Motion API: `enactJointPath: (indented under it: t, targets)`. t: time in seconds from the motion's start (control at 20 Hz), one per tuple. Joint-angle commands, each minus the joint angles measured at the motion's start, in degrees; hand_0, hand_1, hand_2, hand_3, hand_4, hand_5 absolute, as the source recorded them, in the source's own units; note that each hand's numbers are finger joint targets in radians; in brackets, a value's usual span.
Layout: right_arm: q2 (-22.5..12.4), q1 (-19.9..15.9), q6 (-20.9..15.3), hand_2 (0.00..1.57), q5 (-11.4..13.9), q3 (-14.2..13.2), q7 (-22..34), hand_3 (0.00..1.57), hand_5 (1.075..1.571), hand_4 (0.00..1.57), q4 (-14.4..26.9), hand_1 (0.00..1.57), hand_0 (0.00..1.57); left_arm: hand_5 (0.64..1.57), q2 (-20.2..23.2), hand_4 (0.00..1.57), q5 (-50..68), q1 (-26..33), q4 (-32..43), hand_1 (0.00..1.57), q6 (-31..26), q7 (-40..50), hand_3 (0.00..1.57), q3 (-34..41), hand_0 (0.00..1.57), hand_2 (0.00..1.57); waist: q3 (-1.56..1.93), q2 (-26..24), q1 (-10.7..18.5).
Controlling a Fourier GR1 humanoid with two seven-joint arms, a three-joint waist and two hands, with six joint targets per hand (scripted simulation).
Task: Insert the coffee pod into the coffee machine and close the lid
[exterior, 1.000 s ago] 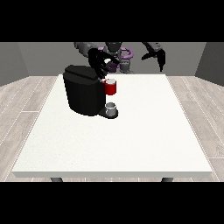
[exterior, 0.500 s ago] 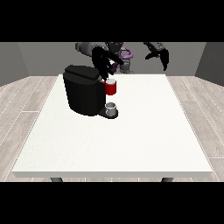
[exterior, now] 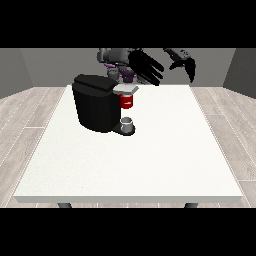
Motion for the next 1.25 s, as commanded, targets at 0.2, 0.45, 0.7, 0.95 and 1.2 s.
enactJointPath:
  t: [0.2, 0.45, 0.7, 0.95, 1.2]
  targets:
    - [4.92, -9.12, -0.22, 0.00, -1.84, 1.20, -8.56, 0.00, 1.571, 0.00, 1.58, 0.00, 0.00, 1.571, 1.43, 0.22, 1.85, -3.99, -0.46, 0.00, -2.05, 0.01, 0.00, 1.06, 0.00, 0.00, -1.64, 4.89, 4.01]
    - [6.70, -9.81, -1.24, 0.00, -1.49, 0.92, -14.07, 0.00, 1.571, 0.10, 6.99, 0.00, 0.00, 1.571, 0.48, 0.30, 1.37, -4.03, -2.82, 0.00, -0.11, 3.49, 0.00, 0.69, 0.00, 0.00, -1.61, 4.90, 3.01]
    - [11.33, -9.82, -2.20, 0.00, -0.95, 3.35, -16.22, 0.00, 1.571, 0.00, 7.48, 0.00, 0.00, 1.571, 2.78, 0.35, 4.29, -2.98, -0.71, 0.00, -2.49, 1.83, 0.00, 3.70, 0.00, 0.00, -1.64, 2.79, 0.16]
    - [15.67, -7.39, -0.32, 0.00, -2.19, 5.76, -22.53, 0.00, 1.571, 0.17, 5.77, 0.00, 0.00, 1.571, 4.25, 0.26, 3.65, -0.22, 0.79, 0.00, -1.65, -0.06, 0.00, 5.44, 0.00, 0.00, -1.63, 0.49, -4.95]
    - [22.44, 1.83, -0.81, 0.00, -3.87, 10.23, -25.77, 0.00, 1.571, 0.26, 4.40, 0.00, 0.00, 1.571, 3.59, 0.27, 2.79, 7.10, 2.29, 0.00, 0.09, -1.74, 0.00, 6.04, 0.00, 0.00, -1.63, -6.32, -10.17]
